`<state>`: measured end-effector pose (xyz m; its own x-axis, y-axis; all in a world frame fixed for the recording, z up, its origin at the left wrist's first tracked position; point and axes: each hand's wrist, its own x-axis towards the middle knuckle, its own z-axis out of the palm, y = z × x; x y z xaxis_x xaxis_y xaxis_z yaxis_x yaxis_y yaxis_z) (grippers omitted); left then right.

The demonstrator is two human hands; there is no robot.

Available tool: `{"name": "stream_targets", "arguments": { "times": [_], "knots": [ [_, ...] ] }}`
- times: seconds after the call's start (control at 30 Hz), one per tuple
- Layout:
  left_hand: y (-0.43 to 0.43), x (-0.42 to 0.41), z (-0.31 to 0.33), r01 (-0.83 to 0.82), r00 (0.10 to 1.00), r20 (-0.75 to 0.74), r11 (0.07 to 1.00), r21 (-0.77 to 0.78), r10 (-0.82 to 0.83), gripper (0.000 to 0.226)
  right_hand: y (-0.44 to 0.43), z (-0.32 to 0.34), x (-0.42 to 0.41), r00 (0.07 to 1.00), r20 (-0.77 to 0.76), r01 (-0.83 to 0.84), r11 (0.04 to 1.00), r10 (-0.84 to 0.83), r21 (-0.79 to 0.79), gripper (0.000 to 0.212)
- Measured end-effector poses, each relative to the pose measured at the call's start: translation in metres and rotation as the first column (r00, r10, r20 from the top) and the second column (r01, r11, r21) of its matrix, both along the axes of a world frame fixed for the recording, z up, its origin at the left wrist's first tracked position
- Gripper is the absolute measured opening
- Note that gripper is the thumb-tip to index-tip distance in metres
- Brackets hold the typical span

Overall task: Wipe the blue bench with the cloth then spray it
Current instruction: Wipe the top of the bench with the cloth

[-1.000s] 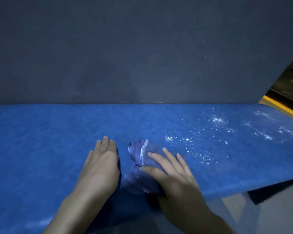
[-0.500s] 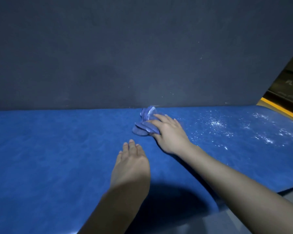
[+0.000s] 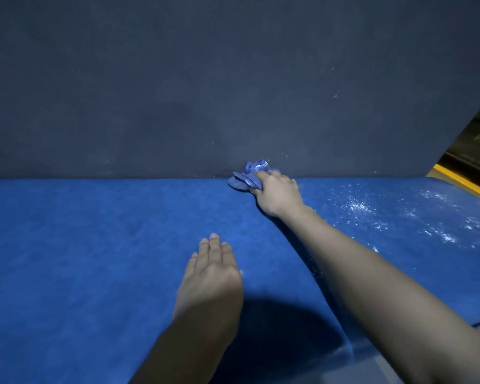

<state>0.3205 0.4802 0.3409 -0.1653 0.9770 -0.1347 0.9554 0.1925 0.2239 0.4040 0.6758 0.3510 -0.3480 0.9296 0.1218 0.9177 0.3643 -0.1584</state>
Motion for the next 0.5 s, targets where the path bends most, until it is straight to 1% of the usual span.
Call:
{"name": "stream_targets", "arguments": {
  "times": [0.13, 0.23, 0.33, 0.4, 0.5],
  "knots": [
    [0.002, 0.001, -0.001, -0.005, 1.000, -0.005, 1.000, -0.005, 0.005, 0.055, -0.025, -0.001, 0.013, 1.000, 0.008, -0.030, 1.000, 0.030, 0.004, 0.036],
    [0.005, 0.001, -0.001, -0.008, 1.000, -0.017, 1.000, -0.026, 0.007, 0.055, -0.061, -0.004, 0.028, 0.997, 0.029, -0.071, 0.997, 0.070, 0.019, 0.040],
    [0.003, 0.002, -0.001, -0.021, 1.000, -0.003, 1.000, -0.011, 0.021, 0.052, -0.102, -0.007, 0.040, 0.996, 0.037, -0.088, 0.995, 0.087, 0.037, 0.042],
    [0.001, 0.006, 0.002, -0.045, 0.998, -0.038, 0.999, 0.006, 0.045, 0.047, -0.126, -0.008, 0.048, 0.996, 0.020, -0.089, 0.996, 0.088, 0.022, 0.042],
    [0.007, 0.021, 0.013, -0.104, 0.988, -0.117, 0.995, -0.003, 0.103, 0.049, -0.150, -0.010, 0.063, 0.995, -0.012, -0.097, 0.995, 0.097, -0.001, 0.042]
  ]
}}
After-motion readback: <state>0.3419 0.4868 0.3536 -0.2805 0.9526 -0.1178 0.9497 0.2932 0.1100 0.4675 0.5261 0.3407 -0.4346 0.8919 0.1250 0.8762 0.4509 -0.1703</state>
